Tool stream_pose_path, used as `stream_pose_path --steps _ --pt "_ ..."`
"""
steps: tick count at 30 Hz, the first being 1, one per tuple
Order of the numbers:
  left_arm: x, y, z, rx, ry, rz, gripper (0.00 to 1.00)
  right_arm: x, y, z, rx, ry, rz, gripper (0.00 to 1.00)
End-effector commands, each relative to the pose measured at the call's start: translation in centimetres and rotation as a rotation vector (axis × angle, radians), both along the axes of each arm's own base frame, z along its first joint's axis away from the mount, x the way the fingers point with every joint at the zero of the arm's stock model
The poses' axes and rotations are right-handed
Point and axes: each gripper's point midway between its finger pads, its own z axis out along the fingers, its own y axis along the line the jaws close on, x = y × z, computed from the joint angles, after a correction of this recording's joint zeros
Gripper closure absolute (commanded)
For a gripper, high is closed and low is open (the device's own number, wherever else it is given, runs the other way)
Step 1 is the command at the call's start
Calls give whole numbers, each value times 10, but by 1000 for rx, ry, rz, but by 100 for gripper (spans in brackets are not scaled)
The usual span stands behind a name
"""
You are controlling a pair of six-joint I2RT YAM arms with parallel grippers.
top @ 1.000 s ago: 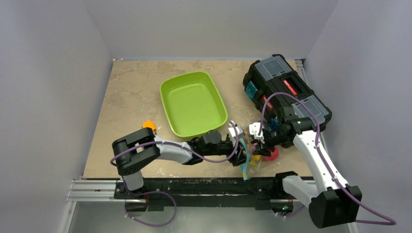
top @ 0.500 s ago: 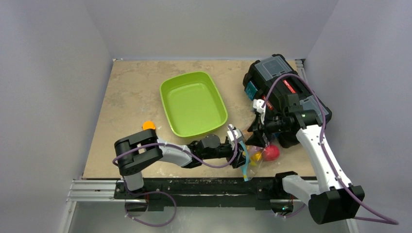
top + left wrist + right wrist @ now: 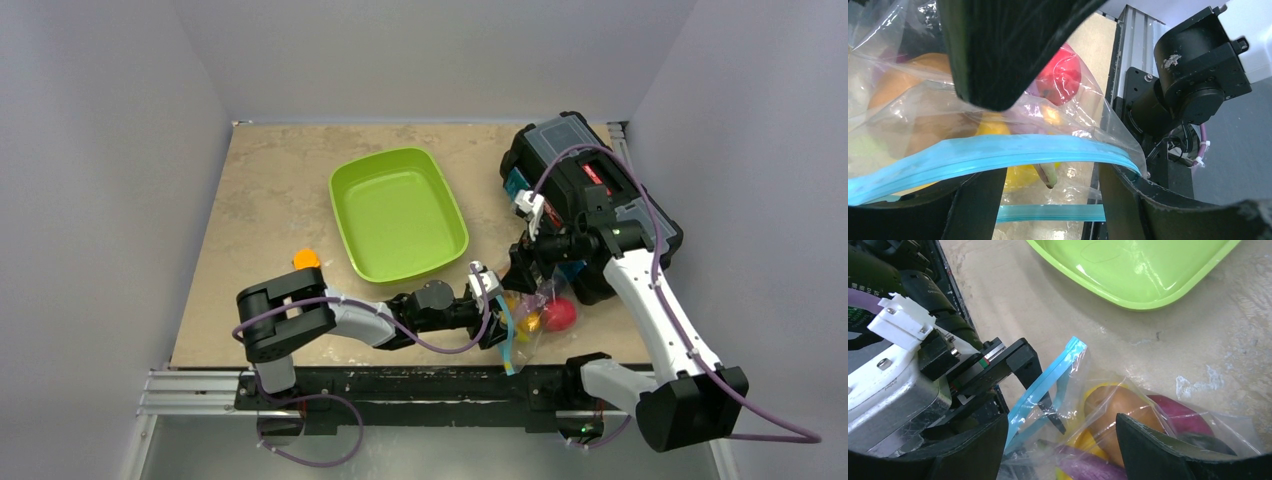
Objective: Open the zip-top bag and remove the fake food
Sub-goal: Pick up the fake vegetable from the zipper food storage bag.
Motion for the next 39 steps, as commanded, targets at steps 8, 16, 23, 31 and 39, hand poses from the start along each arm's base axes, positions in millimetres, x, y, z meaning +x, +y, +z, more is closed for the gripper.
stream_pose_path --steps 8,16,23,31,39 --pt "14 -12 38 -113 -52 66 34 0 15 -6 -59 15 66 17" --pt "20 -12 47 -147 -46 115 34 5 20 -16 -86 65 38 17" --pt "22 -12 50 -149 -46 127 34 -5 24 -4 -74 58 87 14" --pt "29 -9 63 -153 -83 169 34 -12 33 -1 -59 92 126 12" --pt "35 -11 80 -185 -102 199 33 1 27 -12 -116 92 49 12"
